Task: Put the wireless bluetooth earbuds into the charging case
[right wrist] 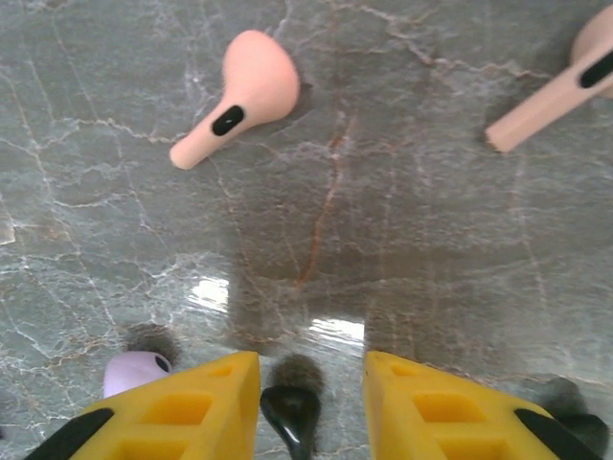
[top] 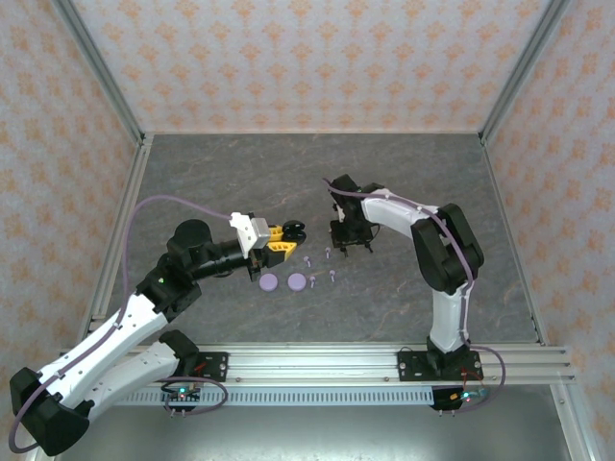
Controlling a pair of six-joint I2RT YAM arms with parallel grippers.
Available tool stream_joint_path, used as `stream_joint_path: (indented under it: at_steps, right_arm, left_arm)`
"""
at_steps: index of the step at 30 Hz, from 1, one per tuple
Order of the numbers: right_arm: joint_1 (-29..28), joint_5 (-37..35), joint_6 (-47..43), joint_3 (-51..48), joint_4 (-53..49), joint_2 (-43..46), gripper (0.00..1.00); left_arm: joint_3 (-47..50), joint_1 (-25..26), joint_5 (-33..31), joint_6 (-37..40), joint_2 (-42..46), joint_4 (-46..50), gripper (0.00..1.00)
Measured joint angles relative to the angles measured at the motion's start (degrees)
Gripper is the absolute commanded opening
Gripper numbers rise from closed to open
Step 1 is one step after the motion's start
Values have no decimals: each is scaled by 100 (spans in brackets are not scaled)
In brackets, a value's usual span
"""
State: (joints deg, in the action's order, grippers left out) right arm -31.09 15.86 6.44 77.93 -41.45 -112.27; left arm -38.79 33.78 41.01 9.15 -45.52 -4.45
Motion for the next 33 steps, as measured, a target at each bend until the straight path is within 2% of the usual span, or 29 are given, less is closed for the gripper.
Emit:
stream_joint_path:
  at_steps: [6, 16, 22, 28, 33]
  right_arm:
    - [-66, -4, -2, 48, -140, -2, 37]
    - [-138, -24, -31, 131, -337, -90, 36]
    - [-177, -66, -72, 188, -424, -177, 32]
    - [-177, -90, -111, 188, -448, -190, 23]
    - [-177, -109, -109, 188, -444, -190, 21]
  left_arm:
    - [0, 0, -22, 37, 0, 2, 0]
    - [0, 0, -101, 42, 2, 42, 0]
    - [0, 0, -103, 42, 0, 44, 0]
    - [0, 0, -103, 42, 0, 76, 0]
    - [0, 0, -103, 42, 2, 111, 0]
